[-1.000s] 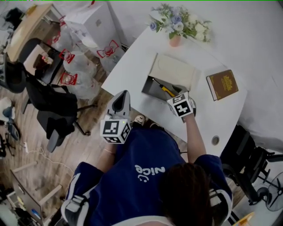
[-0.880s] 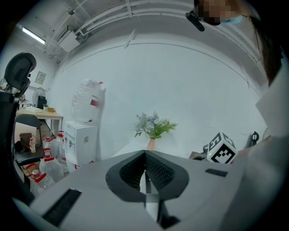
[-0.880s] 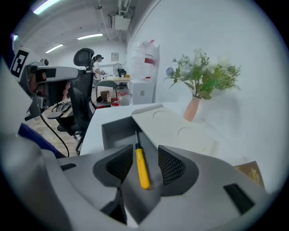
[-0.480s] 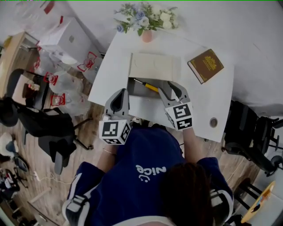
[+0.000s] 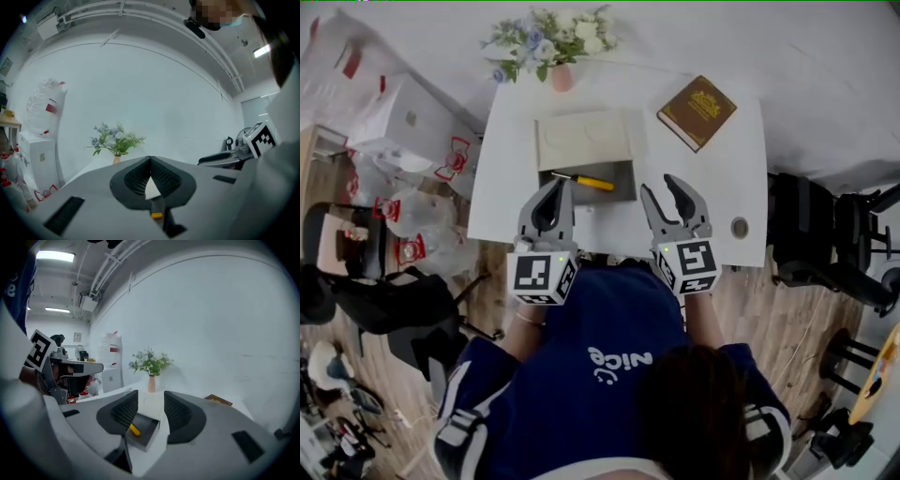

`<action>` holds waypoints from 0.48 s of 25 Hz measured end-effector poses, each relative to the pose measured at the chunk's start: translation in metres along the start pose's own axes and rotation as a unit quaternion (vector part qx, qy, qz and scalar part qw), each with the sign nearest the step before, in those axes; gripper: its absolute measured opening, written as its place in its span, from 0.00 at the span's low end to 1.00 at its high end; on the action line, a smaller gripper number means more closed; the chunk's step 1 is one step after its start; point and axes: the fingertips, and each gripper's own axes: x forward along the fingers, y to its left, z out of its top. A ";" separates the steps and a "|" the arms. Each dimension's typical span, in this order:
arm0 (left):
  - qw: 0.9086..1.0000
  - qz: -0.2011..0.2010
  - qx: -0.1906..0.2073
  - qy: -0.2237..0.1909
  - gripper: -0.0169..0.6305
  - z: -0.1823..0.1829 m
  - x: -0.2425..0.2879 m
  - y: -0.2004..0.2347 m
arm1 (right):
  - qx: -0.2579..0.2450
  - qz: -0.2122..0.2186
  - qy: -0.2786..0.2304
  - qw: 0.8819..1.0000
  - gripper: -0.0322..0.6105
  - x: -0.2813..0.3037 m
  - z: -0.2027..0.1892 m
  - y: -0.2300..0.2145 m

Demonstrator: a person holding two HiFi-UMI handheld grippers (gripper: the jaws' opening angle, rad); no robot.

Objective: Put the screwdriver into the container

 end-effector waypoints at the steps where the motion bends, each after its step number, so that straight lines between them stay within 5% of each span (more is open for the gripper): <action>1: 1.000 -0.005 0.002 0.000 0.05 0.000 0.002 -0.003 | 0.003 -0.007 -0.002 1.000 0.34 -0.003 0.000 -0.002; 7: 1.000 -0.018 0.001 -0.001 0.05 0.001 0.007 -0.010 | 0.007 -0.027 -0.010 1.000 0.30 -0.013 0.001 -0.010; 12: 1.000 -0.019 0.003 0.000 0.05 0.000 0.006 -0.013 | 0.014 -0.027 -0.010 0.999 0.15 -0.015 -0.002 -0.011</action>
